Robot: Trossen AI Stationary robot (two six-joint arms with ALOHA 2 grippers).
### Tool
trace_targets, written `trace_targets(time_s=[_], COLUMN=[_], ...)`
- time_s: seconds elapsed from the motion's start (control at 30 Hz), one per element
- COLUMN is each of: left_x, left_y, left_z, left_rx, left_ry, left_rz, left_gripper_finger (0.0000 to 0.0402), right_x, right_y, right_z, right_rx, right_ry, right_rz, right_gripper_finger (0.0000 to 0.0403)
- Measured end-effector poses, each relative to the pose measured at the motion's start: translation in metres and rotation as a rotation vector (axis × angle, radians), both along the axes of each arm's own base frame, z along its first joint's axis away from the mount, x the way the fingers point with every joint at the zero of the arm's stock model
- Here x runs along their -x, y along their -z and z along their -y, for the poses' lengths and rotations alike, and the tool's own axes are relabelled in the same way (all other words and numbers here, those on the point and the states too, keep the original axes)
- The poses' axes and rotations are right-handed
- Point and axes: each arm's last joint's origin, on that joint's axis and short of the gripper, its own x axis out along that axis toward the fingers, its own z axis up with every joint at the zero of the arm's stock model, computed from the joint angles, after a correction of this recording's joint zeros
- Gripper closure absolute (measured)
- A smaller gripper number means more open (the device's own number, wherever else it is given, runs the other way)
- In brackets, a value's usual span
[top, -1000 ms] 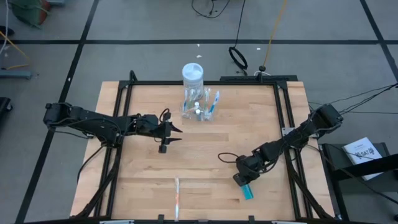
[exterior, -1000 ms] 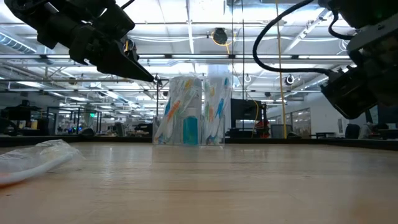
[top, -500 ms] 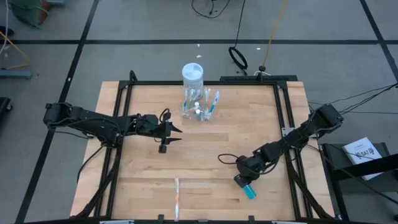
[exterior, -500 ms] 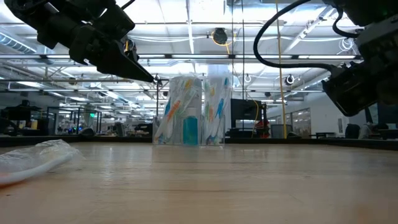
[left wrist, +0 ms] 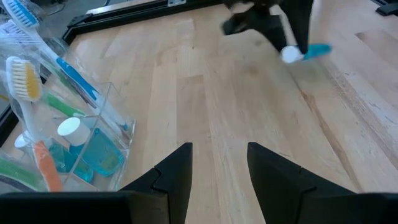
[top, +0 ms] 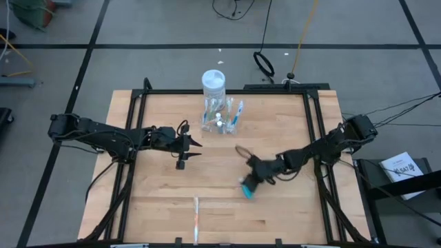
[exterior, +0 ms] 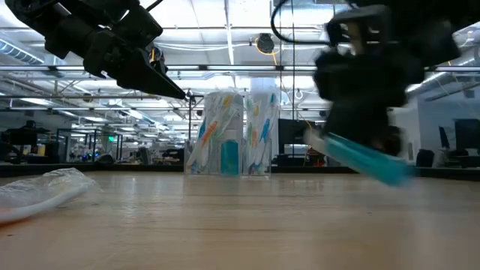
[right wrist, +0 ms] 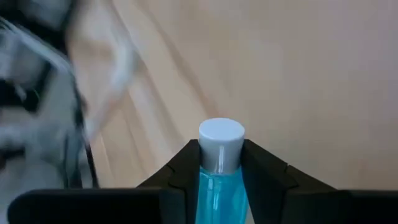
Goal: Pick & Place toothbrushing station
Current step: Put the blue mouthwash bottle into the transparent organizer
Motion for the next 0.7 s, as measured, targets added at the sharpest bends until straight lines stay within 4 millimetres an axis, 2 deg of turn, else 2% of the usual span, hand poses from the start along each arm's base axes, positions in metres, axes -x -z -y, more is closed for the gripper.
trace_targets(time_s=[0.17,0.33,0.5,0.6,0.7], left_x=[0.000,0.000,0.000,-0.001,-0.002], left_y=[0.000,0.000,0.000,-0.002,-0.005], left_z=[0.000,0.000,0.000,0.000,0.000], left_rx=[0.000,0.000,0.000,0.003,0.029], left_ry=[0.000,0.000,0.000,-0.002,-0.014], left_rz=[-0.001,0.000,0.003,0.018,0.051], left_gripper_finger=[0.0245,0.0245,0.0245,0.0245,0.0245], right_x=[-0.024,-0.035,-0.036,-0.035,-0.038], right_y=[-0.021,-0.040,-0.052,-0.061,-0.060], right_z=[0.037,0.085,0.123,0.133,0.141], right_rx=[0.223,0.442,0.864,1.096,1.210], right_ry=[0.058,0.125,0.085,0.120,0.182], right_rz=[0.315,0.509,0.577,0.591,0.581], right_gripper_finger=[0.0312,0.0311,0.0310,0.0310,0.0310])
